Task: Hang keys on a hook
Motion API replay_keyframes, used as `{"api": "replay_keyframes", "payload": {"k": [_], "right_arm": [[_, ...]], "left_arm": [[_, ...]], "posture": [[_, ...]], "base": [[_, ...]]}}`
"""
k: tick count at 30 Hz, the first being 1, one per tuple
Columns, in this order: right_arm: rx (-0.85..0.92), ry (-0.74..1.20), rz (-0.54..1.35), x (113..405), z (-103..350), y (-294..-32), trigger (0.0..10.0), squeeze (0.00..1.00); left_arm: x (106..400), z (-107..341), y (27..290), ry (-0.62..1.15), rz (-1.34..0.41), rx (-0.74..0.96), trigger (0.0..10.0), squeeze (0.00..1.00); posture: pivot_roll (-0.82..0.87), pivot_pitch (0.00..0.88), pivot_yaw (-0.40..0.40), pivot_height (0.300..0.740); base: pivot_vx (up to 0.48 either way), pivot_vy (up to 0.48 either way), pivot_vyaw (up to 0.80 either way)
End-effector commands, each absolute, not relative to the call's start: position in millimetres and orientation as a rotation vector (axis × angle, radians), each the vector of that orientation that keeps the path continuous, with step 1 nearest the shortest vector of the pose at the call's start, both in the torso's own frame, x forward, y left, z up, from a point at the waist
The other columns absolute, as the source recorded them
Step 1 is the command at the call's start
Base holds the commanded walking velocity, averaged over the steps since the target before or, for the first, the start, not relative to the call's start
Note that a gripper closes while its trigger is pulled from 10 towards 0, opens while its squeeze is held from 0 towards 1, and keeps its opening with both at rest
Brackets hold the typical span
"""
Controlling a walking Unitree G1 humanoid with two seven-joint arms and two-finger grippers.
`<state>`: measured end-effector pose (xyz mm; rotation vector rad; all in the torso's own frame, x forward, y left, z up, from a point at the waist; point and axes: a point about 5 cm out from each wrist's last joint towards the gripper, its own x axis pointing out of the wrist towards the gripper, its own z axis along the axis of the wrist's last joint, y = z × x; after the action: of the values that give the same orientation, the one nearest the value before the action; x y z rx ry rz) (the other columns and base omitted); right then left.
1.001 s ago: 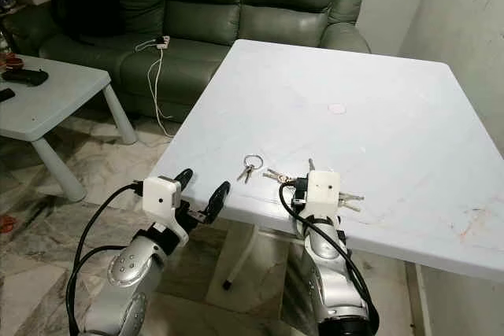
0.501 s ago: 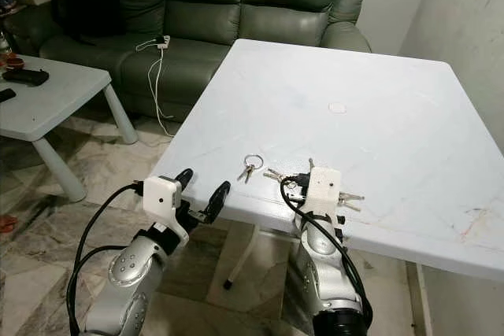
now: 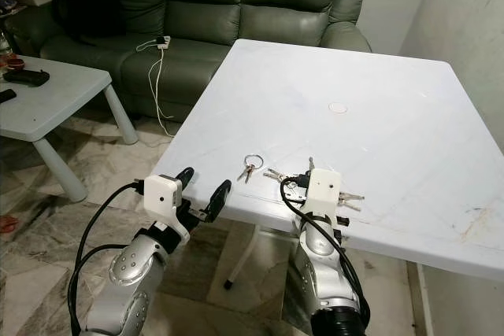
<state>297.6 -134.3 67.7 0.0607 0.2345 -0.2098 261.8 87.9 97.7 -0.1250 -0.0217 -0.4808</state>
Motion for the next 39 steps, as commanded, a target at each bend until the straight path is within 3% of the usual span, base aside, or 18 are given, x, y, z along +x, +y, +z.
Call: {"api": "replay_keyframes", "payload": {"k": [1, 2, 3, 5, 6, 7, 16, 22, 36, 39], "right_arm": [[0.059, 0.184, -0.231, 304, 77, -139, 0.0, 0.0], [0.083, 0.154, -0.227, 307, 82, -140, 2.2, 0.0], [0.085, 0.095, -0.214, 309, 89, -140, 3.6, 0.0], [0.081, 0.039, -0.197, 310, 96, -140, 3.6, 0.0], [0.094, -0.013, -0.155, 311, 102, -138, 4.4, 0.0], [0.116, -0.031, -0.137, 313, 107, -138, 10.0, 0.0], [0.212, -0.279, 0.157, 318, 150, -127, 10.0, 0.0], [0.094, -0.371, 0.286, 313, 164, -128, 10.0, 0.0], [0.017, -0.311, 0.205, 302, 155, -160, 10.0, 0.0], [0.007, -0.296, 0.174, 300, 153, -168, 10.0, 0.0]], "left_arm": [[265, 103, 87, -0.043, -0.487, -0.114, 10.0, 0.0], [266, 104, 87, -0.047, -0.485, -0.112, 10.0, 0.0], [267, 105, 88, -0.049, -0.481, -0.111, 10.0, 0.0], [268, 105, 88, -0.052, -0.477, -0.111, 10.0, 0.0], [269, 106, 89, -0.055, -0.47, -0.109, 10.0, 0.0], [270, 107, 91, -0.059, -0.462, -0.106, 10.0, 0.0], [287, 118, 113, -0.102, -0.344, -0.134, 10.0, 0.0], [295, 134, 135, -0.166, -0.258, -0.175, 10.0, 0.0], [295, 152, 154, -0.253, -0.191, -0.158, 10.0, 0.0], [297, 157, 162, -0.264, -0.158, -0.163, 10.0, 0.0]], "posture": [[0.0, 0.0, -0.041, 0.74], [0.0, 0.0, -0.04, 0.74], [0.0, 0.0, -0.04, 0.74], [0.0, 0.0, -0.04, 0.74], [0.0, 0.0, -0.04, 0.74], [0.0, 0.0, -0.038, 0.74], [0.01, 0.0, -0.039, 0.74], [0.0, 0.0, -0.043, 0.74], [0.0, 0.0, -0.044, 0.74], [0.0, 0.0, -0.043, 0.74]], "base": [[0.0, 0.0, 0.0], [0.0, 0.0, 0.0], [0.0, 0.0, 0.0], [0.0, 0.0, 0.0], [0.0, 0.0, 0.0], [0.0, 0.0, 0.0], [0.0, 0.0, 0.0], [0.0, 0.0, 0.0], [0.0, 0.0, 0.0], [0.0, 0.0, -0.78]]}}
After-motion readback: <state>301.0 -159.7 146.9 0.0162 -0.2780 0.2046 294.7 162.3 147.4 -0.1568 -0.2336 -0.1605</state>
